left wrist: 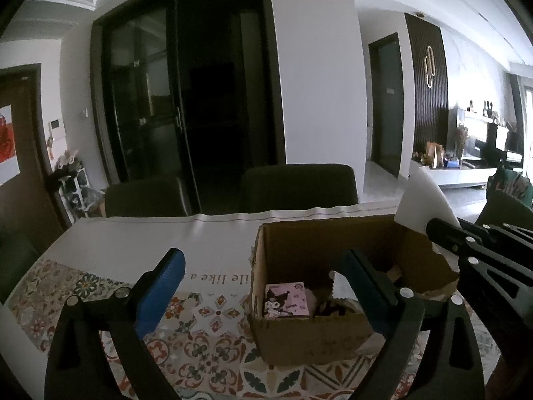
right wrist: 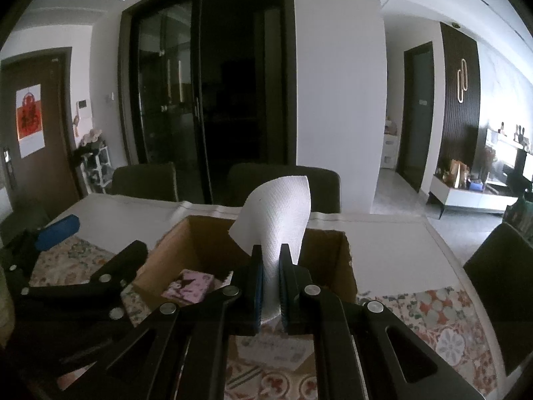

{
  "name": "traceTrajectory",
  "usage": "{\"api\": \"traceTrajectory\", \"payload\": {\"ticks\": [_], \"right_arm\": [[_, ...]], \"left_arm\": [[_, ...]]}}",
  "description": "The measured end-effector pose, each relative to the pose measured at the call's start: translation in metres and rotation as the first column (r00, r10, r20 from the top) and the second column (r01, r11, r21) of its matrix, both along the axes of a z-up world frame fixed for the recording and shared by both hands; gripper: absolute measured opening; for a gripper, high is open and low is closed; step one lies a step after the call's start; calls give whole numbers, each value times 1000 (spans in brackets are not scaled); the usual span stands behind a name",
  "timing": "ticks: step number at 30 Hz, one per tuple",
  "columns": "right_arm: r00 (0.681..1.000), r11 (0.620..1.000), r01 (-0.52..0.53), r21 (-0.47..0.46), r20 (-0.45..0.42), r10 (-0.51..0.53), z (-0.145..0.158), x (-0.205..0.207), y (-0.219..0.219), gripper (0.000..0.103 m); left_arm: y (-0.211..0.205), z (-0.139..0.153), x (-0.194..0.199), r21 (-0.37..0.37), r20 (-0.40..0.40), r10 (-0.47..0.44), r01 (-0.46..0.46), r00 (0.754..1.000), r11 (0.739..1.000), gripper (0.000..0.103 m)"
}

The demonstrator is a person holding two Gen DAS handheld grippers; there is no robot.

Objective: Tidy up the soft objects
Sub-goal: 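Open the right tool to drop the white cloth into the box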

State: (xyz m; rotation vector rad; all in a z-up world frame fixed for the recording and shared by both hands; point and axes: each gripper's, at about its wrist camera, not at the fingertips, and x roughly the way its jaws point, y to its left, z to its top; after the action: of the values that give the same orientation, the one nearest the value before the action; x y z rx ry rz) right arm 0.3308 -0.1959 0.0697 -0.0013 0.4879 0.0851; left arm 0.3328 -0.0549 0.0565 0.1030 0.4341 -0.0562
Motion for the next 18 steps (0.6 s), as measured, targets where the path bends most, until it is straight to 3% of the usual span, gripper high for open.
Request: {"api": "traceTrajectory", "payload": {"ticks": [9, 11, 13, 14, 18], "right_arm": [[998, 1000, -16, 16, -58, 17, -25, 38, -10, 12], [997, 1000, -14, 9, -77, 15, -29, 44, -11, 21], [997, 1000, -7, 7, -80, 8, -32, 46, -13, 50], [997, 1000, -5, 4, -75, 5, -32, 46, -12, 54], [998, 1000, 6, -3, -66, -6, -30, 38, -13, 56]], "left_arm": [[-4, -15, 13, 4, -14, 25, -25, 1000, 1000, 99], [-4, -18, 15, 6, -18, 29, -29, 999, 1000, 102], [-5, -19, 15, 12, -17, 32, -32, 999, 999, 102], [-5, -19, 14, 15, -16, 31, -31, 999, 999, 102], [-5, -18, 8, 12, -13, 27, -27, 1000, 1000, 102]]}}
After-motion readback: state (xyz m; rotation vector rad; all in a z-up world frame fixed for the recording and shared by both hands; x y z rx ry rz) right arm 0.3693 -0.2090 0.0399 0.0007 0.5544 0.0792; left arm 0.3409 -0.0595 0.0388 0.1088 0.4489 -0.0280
